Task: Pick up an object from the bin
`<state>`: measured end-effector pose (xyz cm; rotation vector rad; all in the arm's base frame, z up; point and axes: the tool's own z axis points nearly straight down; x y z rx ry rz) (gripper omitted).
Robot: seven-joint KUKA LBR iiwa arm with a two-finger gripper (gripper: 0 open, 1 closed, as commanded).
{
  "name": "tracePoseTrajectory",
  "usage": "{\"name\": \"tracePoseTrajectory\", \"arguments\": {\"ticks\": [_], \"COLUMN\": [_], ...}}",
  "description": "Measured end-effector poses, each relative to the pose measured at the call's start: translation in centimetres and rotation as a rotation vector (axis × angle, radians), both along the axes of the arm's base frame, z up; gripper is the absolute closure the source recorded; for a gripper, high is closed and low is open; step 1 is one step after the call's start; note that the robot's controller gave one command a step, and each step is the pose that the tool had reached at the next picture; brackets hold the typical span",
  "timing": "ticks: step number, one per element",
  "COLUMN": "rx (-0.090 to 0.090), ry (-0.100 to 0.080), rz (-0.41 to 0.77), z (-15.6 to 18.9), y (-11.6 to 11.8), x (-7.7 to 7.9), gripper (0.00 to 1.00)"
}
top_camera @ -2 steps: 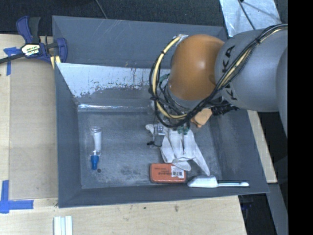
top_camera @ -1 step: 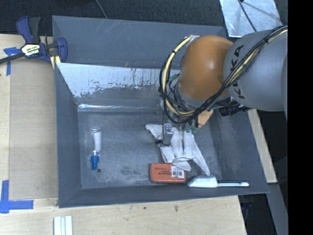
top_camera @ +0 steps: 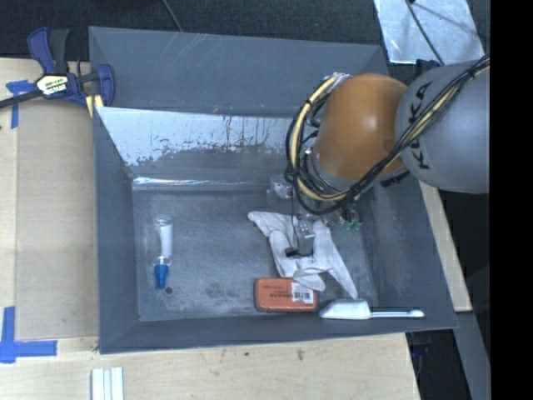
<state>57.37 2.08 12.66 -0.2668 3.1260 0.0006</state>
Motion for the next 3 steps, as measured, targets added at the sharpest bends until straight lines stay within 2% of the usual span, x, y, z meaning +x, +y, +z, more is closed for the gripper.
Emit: {"name": "tracePoseTrajectory", "arguments": {"ticks": [1,2,3], "rx": [0.0,0.002,0.002], "ry": [0.002,-0.012,-0.012], "rz": [-0.022,-0.104,-0.105], "z": [-2.3,-5.2,-5.2], "y": [-1.6,-0.7,-0.7], "x": [0.5,2.5,2.5], "gripper": [0.0,1.0,1.0]}}
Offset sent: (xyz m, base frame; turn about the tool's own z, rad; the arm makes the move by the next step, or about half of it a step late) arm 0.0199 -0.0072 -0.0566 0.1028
